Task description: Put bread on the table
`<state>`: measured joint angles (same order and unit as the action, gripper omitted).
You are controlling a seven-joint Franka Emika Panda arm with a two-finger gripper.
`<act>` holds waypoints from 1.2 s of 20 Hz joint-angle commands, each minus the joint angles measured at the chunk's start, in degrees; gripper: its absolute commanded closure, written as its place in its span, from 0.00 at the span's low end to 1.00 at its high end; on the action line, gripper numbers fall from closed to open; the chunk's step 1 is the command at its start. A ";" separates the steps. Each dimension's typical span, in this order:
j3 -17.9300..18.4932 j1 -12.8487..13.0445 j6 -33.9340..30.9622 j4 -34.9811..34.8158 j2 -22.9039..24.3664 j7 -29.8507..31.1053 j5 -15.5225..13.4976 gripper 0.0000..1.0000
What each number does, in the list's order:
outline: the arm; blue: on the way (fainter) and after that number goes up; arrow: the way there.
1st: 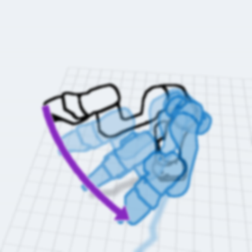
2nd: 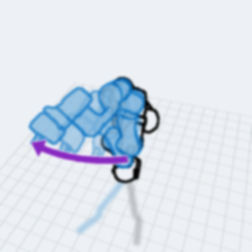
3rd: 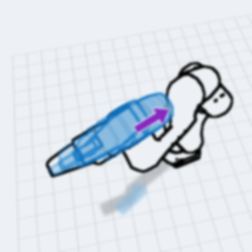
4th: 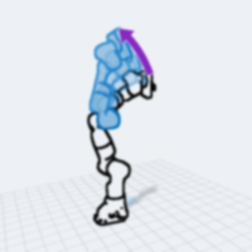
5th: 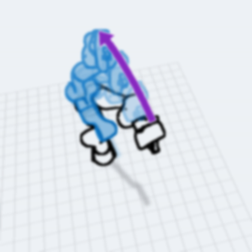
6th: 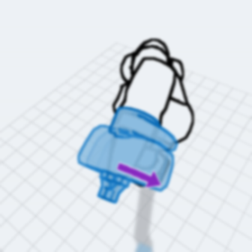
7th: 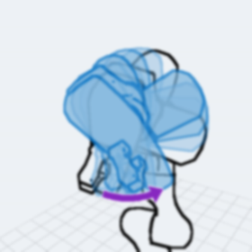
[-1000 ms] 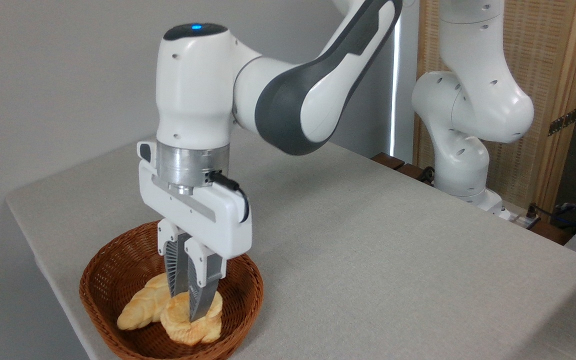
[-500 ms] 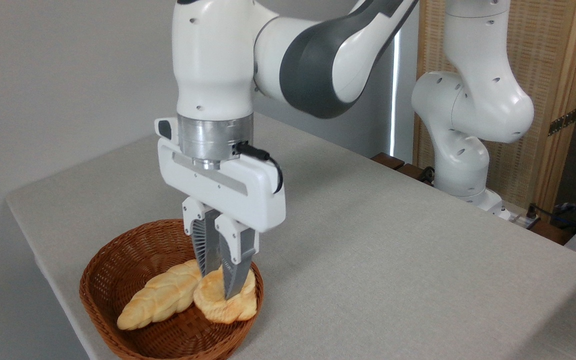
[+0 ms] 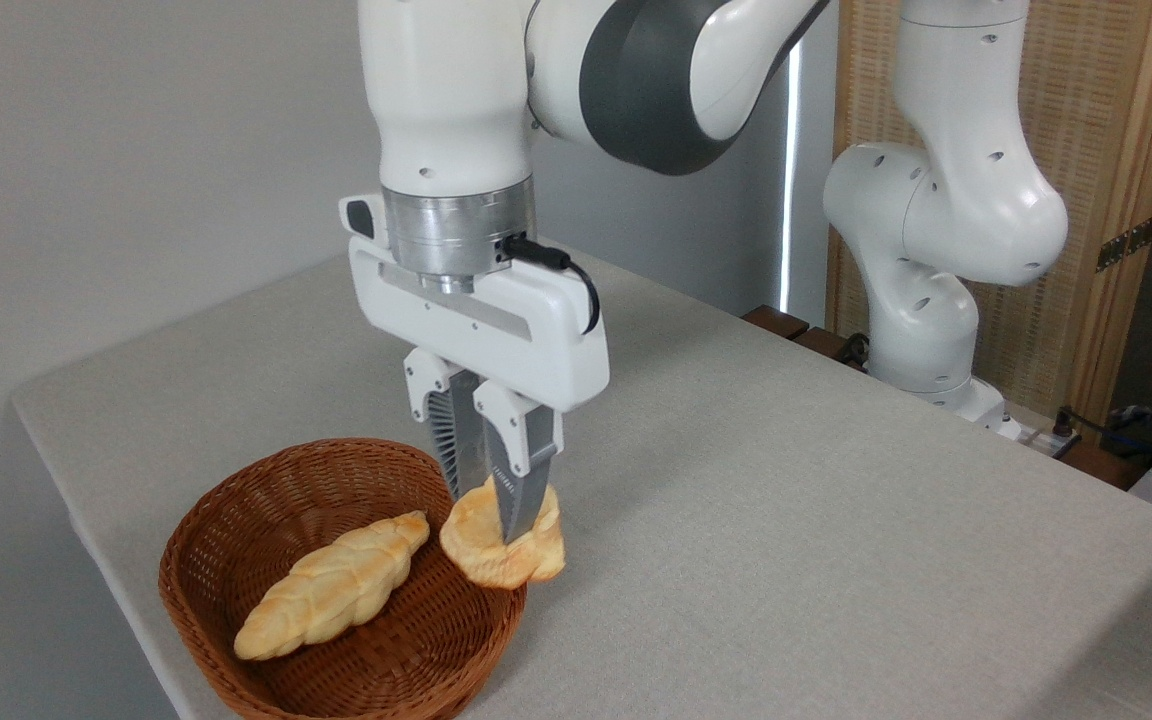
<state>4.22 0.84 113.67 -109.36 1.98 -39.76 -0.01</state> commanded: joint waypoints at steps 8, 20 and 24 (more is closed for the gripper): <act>0.00 4.33 -2.05 -15.08 11.64 -0.67 -0.87 0.53; 0.00 8.56 -2.58 -21.25 12.61 -0.32 -0.78 0.00; 0.00 8.56 -2.58 -21.16 12.69 -0.58 -0.70 0.00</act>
<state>3.75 9.12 111.59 -129.90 13.19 -39.72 -0.09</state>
